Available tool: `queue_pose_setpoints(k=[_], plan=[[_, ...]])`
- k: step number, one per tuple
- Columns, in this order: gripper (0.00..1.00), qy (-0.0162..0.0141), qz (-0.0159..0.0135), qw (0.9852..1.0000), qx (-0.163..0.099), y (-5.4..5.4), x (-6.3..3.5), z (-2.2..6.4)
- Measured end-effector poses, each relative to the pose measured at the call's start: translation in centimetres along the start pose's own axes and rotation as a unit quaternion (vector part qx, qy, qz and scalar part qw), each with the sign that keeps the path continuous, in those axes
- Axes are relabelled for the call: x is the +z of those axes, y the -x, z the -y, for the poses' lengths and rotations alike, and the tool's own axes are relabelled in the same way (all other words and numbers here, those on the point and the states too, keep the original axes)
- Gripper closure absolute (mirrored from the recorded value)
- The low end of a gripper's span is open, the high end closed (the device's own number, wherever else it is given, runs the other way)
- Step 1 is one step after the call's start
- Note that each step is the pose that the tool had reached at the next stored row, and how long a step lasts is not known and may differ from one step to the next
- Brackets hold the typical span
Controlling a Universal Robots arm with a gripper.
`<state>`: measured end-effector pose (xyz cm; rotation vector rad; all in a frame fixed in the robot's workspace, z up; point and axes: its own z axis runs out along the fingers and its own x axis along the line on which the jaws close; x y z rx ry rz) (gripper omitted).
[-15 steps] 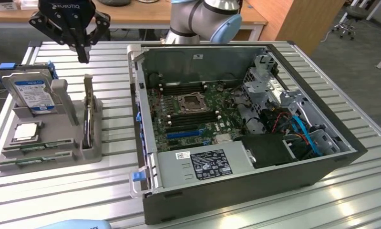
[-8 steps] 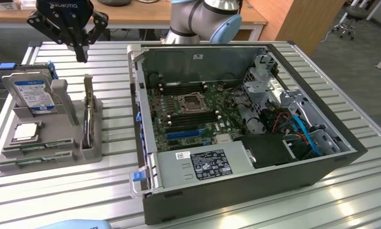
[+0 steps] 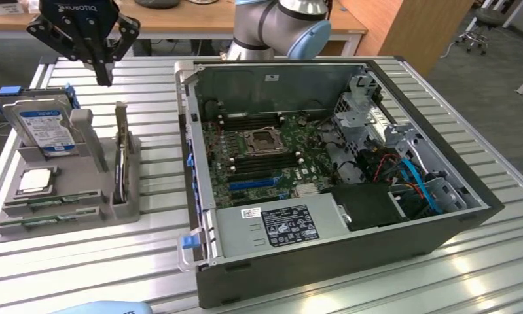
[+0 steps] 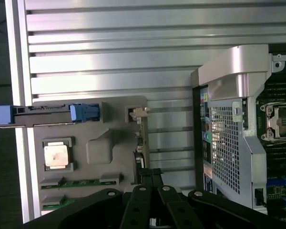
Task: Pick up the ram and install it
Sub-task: 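Reach for the ram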
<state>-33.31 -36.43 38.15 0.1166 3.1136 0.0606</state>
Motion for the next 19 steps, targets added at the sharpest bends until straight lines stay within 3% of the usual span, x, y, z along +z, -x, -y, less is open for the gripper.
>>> queue_pose_setpoints(k=[8,19], plan=[[0.90,0.0000,0.0000,1.0000,0.000,-2.0,0.08,0.03],[0.90,-0.0016,0.0001,1.0000,0.000,-2.1,0.05,0.71]])
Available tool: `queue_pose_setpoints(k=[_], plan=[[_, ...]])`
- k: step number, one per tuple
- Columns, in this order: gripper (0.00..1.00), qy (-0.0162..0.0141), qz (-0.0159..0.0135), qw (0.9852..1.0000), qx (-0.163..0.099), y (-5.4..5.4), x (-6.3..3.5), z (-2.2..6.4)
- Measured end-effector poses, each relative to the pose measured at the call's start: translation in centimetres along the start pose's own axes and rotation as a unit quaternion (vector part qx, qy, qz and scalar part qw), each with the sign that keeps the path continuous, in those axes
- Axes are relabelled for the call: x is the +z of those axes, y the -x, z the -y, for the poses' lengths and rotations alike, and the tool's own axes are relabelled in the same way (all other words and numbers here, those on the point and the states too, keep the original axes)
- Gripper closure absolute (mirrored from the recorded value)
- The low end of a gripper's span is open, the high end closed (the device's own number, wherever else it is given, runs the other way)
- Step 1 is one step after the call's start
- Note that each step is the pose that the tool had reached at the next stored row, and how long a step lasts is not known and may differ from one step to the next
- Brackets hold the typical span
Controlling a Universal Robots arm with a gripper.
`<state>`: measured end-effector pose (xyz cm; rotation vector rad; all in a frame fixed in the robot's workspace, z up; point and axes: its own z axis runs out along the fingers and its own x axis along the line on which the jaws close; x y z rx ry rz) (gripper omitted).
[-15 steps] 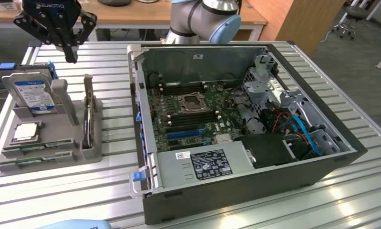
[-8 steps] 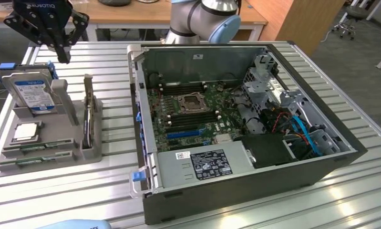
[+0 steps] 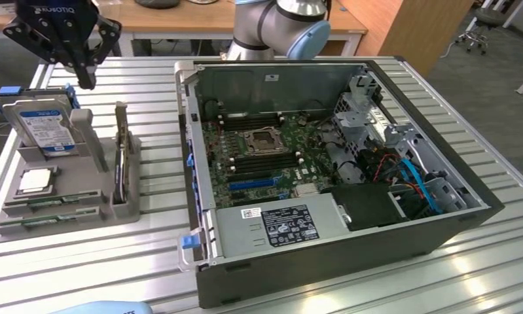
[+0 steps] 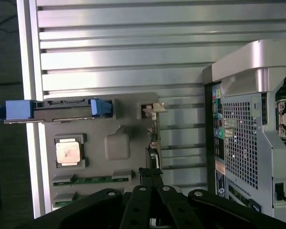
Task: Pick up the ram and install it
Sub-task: 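Reach for the ram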
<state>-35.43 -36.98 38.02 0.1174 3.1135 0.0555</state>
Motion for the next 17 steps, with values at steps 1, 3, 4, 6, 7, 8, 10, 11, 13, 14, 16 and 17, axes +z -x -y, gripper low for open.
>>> queue_pose_setpoints(k=[1,3,4,6,7,8,10,11,13,14,16,17], plan=[[0.90,-0.0002,0.0000,1.0000,0.000,0.0,-0.01,0.14],[0.90,-0.0005,0.0000,1.0000,0.000,0.0,-0.02,0.44],[0.90,-0.0007,0.0000,1.0000,0.000,0.0,-0.02,0.61],[0.90,-0.0012,0.0001,1.0000,0.000,0.0,-0.03,0.87],[0.90,-0.0014,0.0001,1.0000,0.000,0.0,-0.04,1.00],[0.90,-0.0017,0.0001,1.0000,0.000,0.0,-0.04,1.12],[0.90,-0.0022,0.0001,1.0000,0.000,-0.1,-0.06,1.41],[0.90,-0.0023,0.0002,1.0000,0.000,-0.1,-0.06,1.54],[0.90,-0.0026,0.0001,1.0000,0.000,-0.1,-0.07,1.80],[0.90,-0.0027,0.0002,1.0000,0.000,-0.1,-0.07,1.92],[0.90,-0.0030,0.0002,1.0000,0.000,-0.2,-0.09,2.17],[0.90,-0.0031,0.0002,1.0000,0.000,-0.2,-0.09,2.32]])
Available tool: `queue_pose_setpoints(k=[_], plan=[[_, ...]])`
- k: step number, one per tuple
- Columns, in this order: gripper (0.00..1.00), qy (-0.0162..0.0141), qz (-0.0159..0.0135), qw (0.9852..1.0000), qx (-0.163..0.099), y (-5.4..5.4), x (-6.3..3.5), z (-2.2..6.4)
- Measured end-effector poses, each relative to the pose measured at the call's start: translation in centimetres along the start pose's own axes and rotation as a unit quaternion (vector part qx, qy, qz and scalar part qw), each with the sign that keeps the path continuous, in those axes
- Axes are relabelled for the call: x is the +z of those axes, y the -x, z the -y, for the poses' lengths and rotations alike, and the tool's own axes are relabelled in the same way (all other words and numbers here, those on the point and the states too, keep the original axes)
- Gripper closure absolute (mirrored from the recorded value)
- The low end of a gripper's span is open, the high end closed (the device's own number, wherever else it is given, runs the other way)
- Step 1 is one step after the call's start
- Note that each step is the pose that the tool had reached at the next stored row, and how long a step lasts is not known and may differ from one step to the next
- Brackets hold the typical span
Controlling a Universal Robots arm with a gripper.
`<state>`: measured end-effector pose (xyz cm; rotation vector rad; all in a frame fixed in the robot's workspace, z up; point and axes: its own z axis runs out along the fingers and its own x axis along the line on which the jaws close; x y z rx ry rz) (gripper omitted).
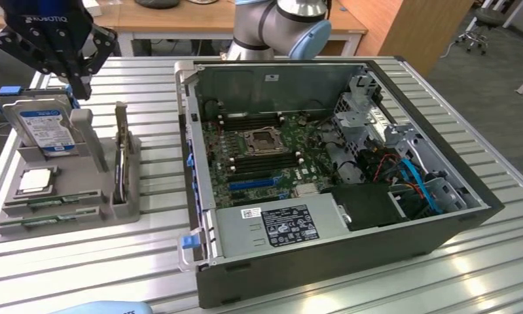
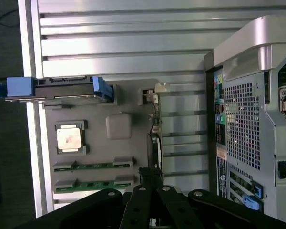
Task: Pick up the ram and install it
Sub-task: 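Reach for the ram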
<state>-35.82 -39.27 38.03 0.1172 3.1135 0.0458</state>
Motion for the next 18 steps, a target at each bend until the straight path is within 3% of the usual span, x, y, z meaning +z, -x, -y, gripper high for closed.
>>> queue_pose_setpoints(k=[18], plan=[[0.90,-0.0011,0.0001,1.0000,0.000,-0.6,-0.11,2.94]])
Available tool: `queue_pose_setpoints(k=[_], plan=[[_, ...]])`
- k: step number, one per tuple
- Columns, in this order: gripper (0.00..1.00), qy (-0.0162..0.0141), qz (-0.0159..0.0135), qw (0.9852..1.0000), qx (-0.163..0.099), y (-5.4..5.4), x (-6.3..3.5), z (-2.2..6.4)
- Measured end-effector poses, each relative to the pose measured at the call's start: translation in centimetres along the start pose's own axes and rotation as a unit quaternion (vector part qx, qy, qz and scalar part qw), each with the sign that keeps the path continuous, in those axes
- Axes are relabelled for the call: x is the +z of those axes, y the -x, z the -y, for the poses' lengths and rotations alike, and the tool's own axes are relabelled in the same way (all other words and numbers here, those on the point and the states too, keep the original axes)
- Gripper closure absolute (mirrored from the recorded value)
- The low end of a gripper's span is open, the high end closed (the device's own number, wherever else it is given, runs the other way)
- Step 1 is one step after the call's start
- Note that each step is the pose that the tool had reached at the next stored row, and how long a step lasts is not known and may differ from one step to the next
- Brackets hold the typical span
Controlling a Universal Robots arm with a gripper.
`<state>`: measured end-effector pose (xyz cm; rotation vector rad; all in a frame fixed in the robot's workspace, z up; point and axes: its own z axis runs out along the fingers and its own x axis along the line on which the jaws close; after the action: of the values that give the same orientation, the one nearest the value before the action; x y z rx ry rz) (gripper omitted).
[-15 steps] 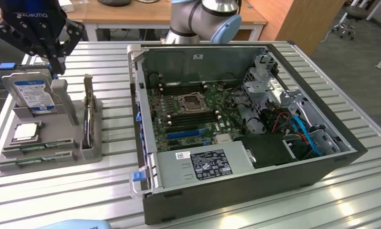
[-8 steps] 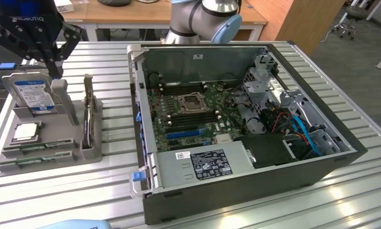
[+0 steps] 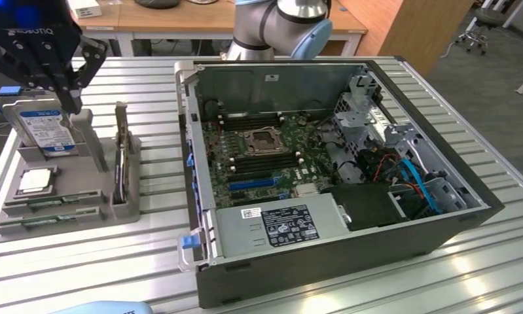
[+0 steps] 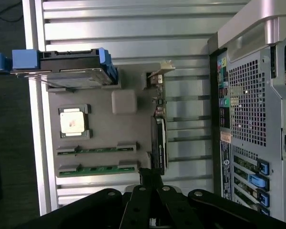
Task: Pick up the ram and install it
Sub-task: 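Reach for the ram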
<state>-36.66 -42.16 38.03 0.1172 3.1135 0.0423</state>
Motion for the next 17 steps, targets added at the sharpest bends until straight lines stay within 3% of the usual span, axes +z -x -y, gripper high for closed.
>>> queue_pose_setpoints(k=[8,11,17], plan=[[0.90,-0.0004,0.0000,1.0000,0.000,-0.2,-0.04,1.36],[0.90,-0.0004,0.0001,1.0000,0.000,-0.4,-0.04,1.45],[0.90,-0.0004,0.0001,1.0000,0.000,-1.9,0.11,1.57]])
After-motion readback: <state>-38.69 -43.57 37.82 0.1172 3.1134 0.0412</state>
